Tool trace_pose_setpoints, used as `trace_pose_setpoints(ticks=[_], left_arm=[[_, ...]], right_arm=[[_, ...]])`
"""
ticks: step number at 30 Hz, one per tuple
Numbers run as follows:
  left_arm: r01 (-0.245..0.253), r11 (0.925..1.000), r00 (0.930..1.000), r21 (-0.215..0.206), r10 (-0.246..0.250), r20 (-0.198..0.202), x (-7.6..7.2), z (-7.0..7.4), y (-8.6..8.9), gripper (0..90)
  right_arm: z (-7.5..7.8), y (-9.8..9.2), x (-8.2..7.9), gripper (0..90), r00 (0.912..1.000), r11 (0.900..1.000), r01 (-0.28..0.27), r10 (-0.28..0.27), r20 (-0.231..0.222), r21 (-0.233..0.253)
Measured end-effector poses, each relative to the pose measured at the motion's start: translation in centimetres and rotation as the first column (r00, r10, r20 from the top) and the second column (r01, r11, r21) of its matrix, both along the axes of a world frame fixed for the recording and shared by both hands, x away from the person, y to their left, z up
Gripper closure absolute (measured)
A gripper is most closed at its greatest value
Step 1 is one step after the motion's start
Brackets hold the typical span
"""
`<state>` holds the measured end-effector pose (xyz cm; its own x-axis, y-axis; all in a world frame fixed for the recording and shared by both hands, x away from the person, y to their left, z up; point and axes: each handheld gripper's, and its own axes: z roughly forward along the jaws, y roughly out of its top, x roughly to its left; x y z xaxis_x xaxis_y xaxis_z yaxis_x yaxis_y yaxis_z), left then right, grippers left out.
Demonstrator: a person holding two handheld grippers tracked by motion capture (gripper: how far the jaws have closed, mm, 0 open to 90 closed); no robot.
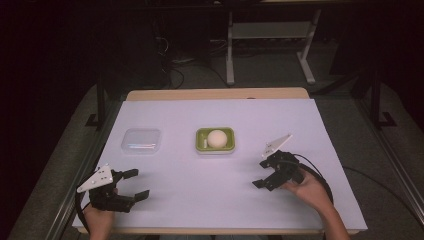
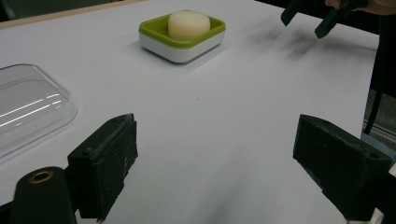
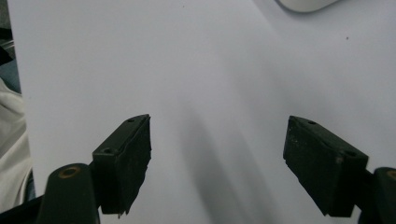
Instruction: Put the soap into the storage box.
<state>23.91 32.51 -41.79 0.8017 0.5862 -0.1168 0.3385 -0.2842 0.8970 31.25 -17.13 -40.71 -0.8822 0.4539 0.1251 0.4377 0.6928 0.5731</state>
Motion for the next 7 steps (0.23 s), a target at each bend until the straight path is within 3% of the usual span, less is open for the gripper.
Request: trace_pose_setpoints(ticks=[4, 6, 7], left_arm=[[0.002, 1.0, 1.0, -0.001, -0.002, 0.0, 0.0, -0.1, -0.1, 13.1], [0.002, 1.0, 1.0, 0.003, -0.002, -0.005, 0.0, -0.1, -0.1, 13.1], [0.002, 1.0, 1.0, 0.003, -0.002, -0.005, 0.0, -0.1, -0.1, 13.1]], right_arm=[[-0.5, -0.7, -1.4, 21.1, 0.9997, 1.0, 0.018, -0.019, 0.017, 0.018], [-1.4, -1.4, -2.6, 21.4, 0.9959, 0.998, 0.059, -0.061, 0.067, 0.029], [-1.8, -1.7, -2.8, 21.8, 0.9947, 0.997, 0.075, -0.077, 0.069, 0.035]])
